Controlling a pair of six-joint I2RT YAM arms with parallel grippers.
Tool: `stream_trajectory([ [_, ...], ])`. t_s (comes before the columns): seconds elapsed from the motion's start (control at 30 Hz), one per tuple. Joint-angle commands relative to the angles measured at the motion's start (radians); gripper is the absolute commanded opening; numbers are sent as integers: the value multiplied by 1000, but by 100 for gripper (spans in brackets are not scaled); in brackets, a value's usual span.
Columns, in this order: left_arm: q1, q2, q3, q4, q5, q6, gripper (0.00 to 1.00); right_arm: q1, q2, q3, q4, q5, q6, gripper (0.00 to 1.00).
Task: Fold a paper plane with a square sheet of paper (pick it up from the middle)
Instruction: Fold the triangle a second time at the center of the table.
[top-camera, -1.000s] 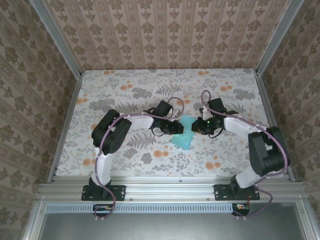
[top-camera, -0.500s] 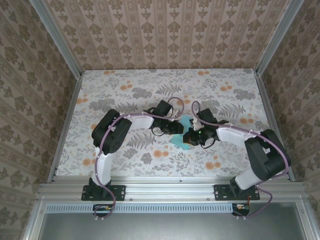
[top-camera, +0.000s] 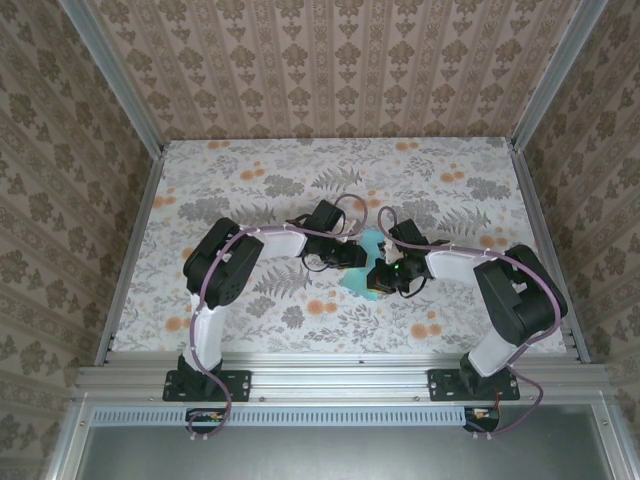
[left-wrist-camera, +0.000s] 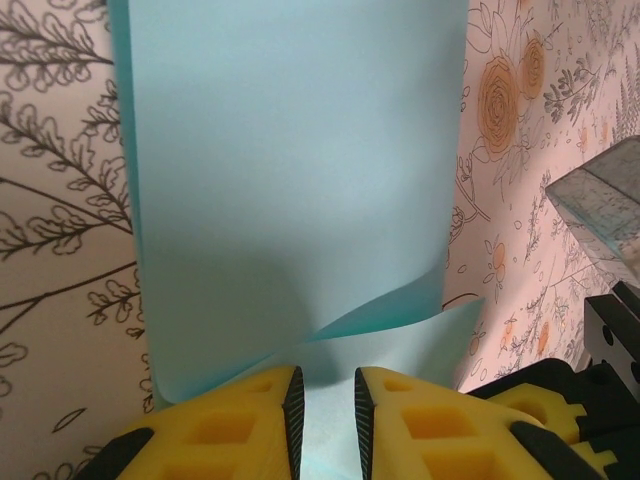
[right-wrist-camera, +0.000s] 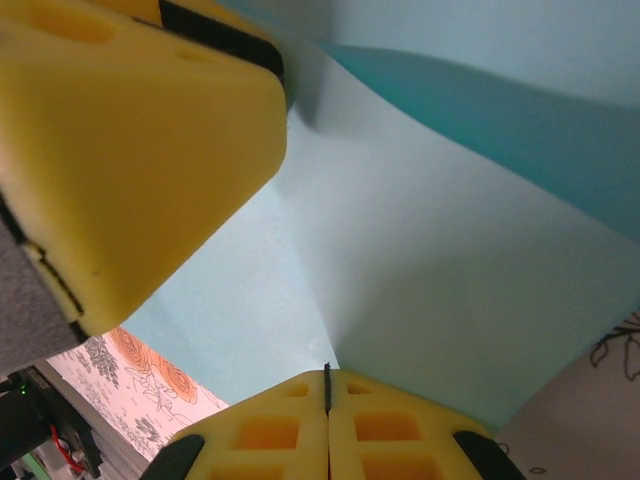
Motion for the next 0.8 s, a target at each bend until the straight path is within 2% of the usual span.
stream_trajectory([
  [0.0, 8, 112, -48, -70, -109, 43, 25, 2, 23, 14, -14, 17, -21, 8],
  [0.77, 9, 144, -37, -88, -115, 57, 25, 4, -2, -91, 37, -21, 4, 8],
])
